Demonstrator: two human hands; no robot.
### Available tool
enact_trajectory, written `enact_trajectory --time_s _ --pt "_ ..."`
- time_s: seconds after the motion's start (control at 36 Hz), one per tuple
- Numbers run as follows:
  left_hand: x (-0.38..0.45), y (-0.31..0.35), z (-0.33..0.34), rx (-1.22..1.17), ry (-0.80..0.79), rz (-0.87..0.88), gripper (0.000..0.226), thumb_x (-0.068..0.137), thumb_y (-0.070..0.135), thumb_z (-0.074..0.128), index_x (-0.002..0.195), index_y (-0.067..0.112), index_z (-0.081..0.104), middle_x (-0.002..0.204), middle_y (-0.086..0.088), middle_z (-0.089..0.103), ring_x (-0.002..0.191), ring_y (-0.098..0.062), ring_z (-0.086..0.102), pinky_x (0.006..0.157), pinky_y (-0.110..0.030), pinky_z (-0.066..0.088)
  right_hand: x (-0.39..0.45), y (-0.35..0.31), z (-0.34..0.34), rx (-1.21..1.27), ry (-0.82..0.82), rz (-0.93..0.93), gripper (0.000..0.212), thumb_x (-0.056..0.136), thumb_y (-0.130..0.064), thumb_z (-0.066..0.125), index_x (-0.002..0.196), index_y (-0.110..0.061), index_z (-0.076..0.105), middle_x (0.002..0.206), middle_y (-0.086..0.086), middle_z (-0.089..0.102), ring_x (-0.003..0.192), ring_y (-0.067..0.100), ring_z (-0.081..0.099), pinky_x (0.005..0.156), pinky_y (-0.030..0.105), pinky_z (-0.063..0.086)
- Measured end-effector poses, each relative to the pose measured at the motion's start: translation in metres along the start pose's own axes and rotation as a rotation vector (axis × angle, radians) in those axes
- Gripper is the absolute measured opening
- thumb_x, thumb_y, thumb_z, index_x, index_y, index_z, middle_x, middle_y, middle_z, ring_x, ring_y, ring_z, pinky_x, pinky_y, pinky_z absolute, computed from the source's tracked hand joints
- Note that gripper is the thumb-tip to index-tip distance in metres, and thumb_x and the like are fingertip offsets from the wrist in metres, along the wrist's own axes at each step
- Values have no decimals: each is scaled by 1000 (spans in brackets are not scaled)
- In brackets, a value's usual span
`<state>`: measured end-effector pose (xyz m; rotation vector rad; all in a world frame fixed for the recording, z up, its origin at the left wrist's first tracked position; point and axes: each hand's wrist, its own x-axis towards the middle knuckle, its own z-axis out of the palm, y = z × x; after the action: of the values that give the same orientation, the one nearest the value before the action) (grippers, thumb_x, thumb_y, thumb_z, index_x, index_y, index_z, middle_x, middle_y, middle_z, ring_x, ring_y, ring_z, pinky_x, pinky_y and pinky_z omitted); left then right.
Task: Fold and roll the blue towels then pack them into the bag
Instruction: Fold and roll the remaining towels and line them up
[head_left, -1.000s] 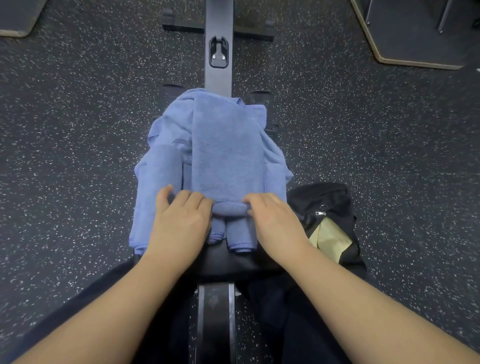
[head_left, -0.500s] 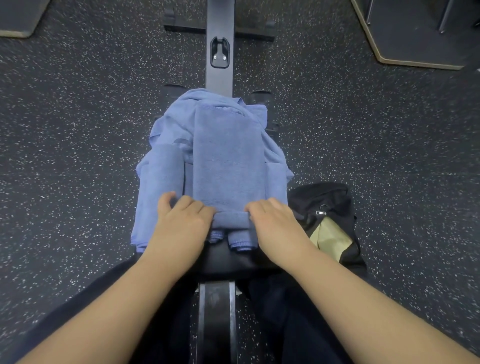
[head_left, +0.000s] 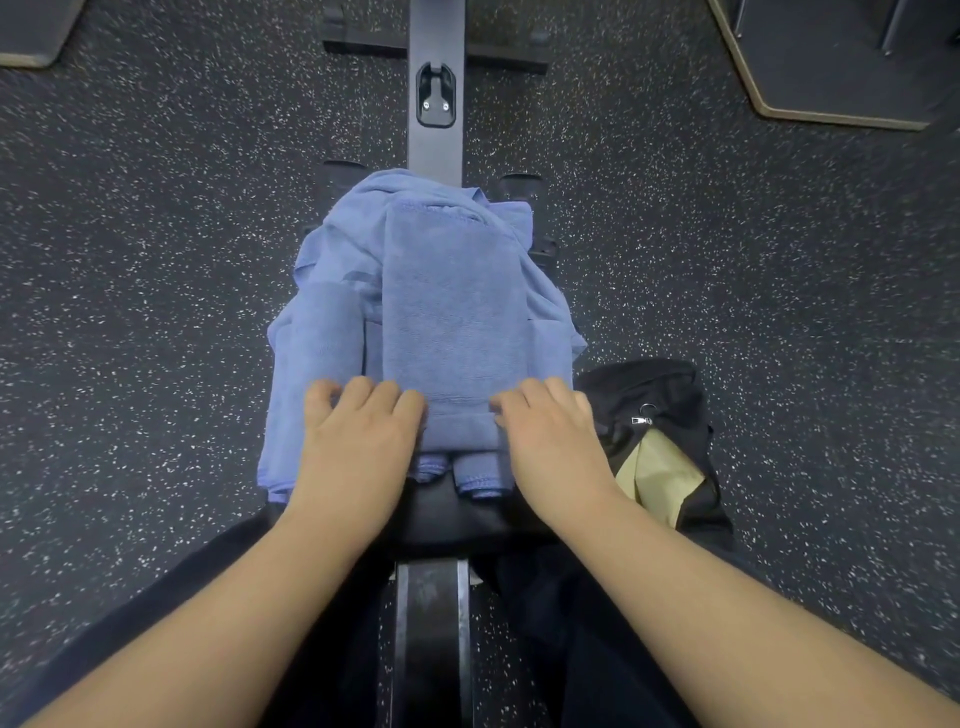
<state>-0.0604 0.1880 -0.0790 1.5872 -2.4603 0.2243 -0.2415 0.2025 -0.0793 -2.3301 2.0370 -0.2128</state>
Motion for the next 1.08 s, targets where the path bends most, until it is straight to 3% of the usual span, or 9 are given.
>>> enact_trajectory --time_s 0.14,0.28,0.36,0.44,0.5,0.64,0.72,0.86,1.08 --pt "0 6 -3 -70 20 93 15 72 14 43 71 16 58 72 -3 55 66 -26 53 69 -37 25 -1 -5 -16 121 -133 -4 29 71 11 60 92 -8 56 90 10 57 86 30 53 63 36 37" --pt "-1 8 -2 -46 -26 102 14 70 11 44 69 15 58 71 -4 52 64 -27 52 67 -37 25 -3 -6 -8 216 -72 -50 37 50 20 67 76 -4 57 77 13 52 63 32 53 41 35 39" --pt "0 10 -3 -35 -71 76 11 73 21 50 72 13 58 72 -5 53 66 -28 53 69 -38 26 -3 -5 1 189 -13 -56 26 58 11 68 77 -6 60 75 10 54 67 31 55 46 38 49" --pt "0 10 -2 -32 -106 71 20 69 30 65 77 12 59 74 -5 55 69 -28 55 71 -39 27 -4 -7 6 114 82 -62 13 71 -11 48 73 -9 61 70 7 55 69 28 54 57 35 49" --pt "0 8 -3 -36 -101 69 17 71 29 63 77 13 59 74 -5 55 69 -28 54 71 -39 26 -5 -10 5 99 95 -50 5 67 -14 60 70 -10 59 69 6 54 69 27 54 60 31 45" --pt "0 8 0 -18 -107 61 21 65 8 73 79 13 58 74 -4 55 69 -29 54 71 -38 26 -4 -8 3 53 44 -75 31 55 -17 83 75 -12 60 74 3 58 72 25 57 62 30 51" --pt "1 8 1 -22 -86 54 18 69 6 69 82 14 59 75 -3 55 71 -29 55 75 -39 28 -2 -6 6 18 43 -91 37 48 -6 84 75 -14 59 73 3 56 70 24 56 61 30 49" --pt "2 7 -1 -94 -73 11 16 72 12 55 85 20 62 78 1 57 74 -27 56 80 -37 26 0 -6 7 -3 34 -76 36 53 -8 84 80 -14 61 75 3 59 72 25 58 62 30 47" --pt "3 3 1 -163 -27 6 19 73 16 61 88 26 66 85 5 64 80 -25 60 85 -40 28 6 -4 10 30 54 -48 38 58 -1 77 92 -8 63 74 6 60 71 29 60 63 31 48"
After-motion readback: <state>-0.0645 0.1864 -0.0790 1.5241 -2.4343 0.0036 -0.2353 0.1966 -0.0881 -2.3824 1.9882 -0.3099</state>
